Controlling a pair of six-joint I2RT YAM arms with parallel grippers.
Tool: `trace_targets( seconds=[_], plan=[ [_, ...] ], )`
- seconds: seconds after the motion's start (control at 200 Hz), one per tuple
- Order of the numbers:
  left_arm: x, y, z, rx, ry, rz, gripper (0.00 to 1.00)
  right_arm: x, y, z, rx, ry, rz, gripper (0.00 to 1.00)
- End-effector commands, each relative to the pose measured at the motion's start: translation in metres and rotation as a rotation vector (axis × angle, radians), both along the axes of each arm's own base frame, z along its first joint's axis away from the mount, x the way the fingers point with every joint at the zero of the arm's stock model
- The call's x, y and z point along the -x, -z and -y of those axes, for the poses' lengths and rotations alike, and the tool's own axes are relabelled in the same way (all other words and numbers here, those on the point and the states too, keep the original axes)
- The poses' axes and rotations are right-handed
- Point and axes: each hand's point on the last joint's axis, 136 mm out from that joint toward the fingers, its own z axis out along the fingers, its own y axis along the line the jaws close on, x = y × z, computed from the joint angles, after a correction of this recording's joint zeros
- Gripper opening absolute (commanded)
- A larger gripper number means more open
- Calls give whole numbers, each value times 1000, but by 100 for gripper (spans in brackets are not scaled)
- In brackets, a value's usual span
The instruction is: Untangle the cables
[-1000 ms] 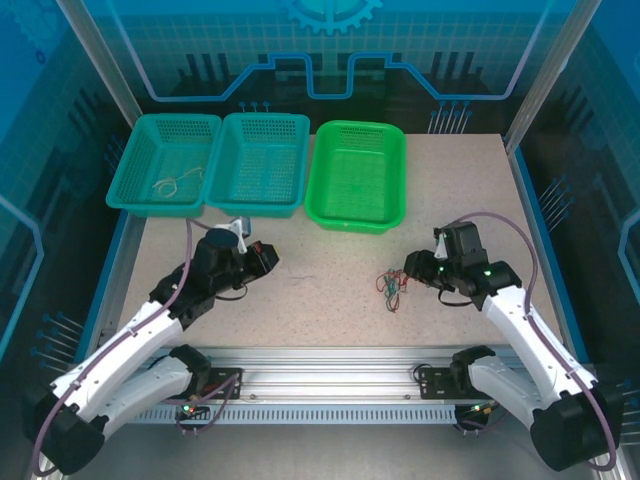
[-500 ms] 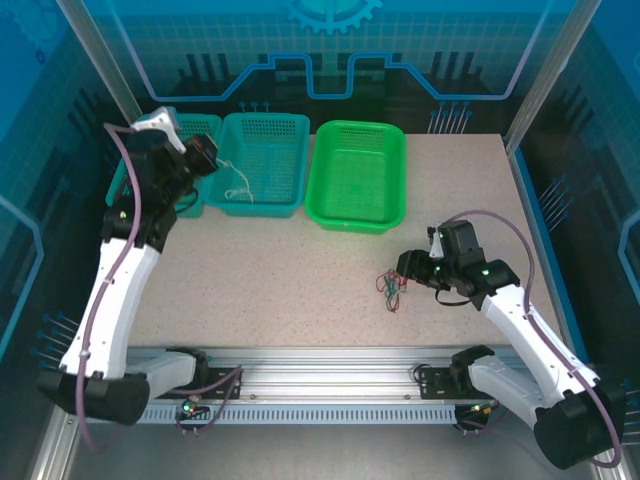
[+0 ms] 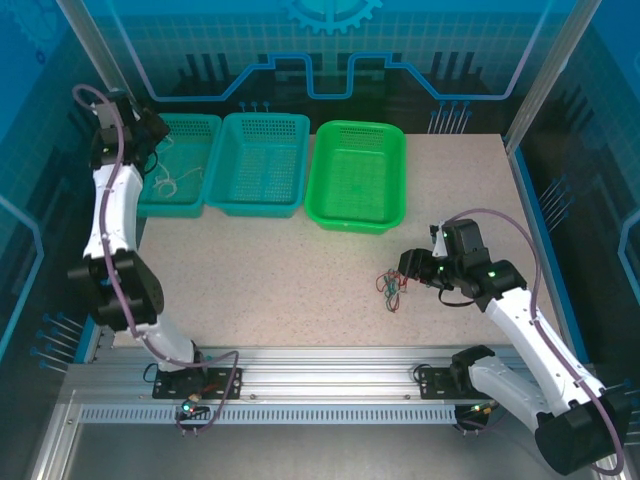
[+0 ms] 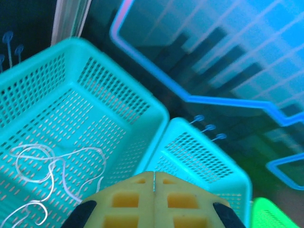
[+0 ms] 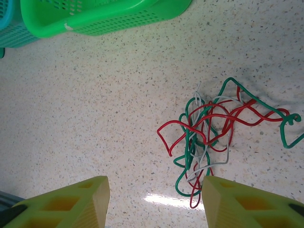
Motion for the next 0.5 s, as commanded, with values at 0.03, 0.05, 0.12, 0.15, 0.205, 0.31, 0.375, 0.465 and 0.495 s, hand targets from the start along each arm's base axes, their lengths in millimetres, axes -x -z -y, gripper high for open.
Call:
trace_targets(
  seconds=[0.03,0.05,0.12,0.15,0.205,0.31,0.375,0.465,0.495],
  plan=[
    [1,85,-24,117,-22,-209,0,5,-14,-4,-17,-27,15,55],
    [3,97,-28,136,-29,-232,0,5,-14,-4,-17,-28,14,55],
    [8,127,-34,212,-34,-277,8,7,-15,-3,-19,-21,20,55],
    [9,134,-35,244,-23,-274,21,8,-16,-3,-22,-18,25,55],
    [12,138,-34,292,-3,-248,41,9,-15,-2,-23,-13,29,55],
    [18,121,-29,322,21,-162,66,11,-12,-1,-24,-9,23,56],
    [21,101,-21,326,46,-111,74,11,-10,-2,-27,-8,18,57],
    [29,68,-8,354,78,-31,77,9,-9,-3,-37,-7,14,57],
    [32,57,-3,362,92,1,77,9,-8,-3,-41,-5,13,57]
  ],
)
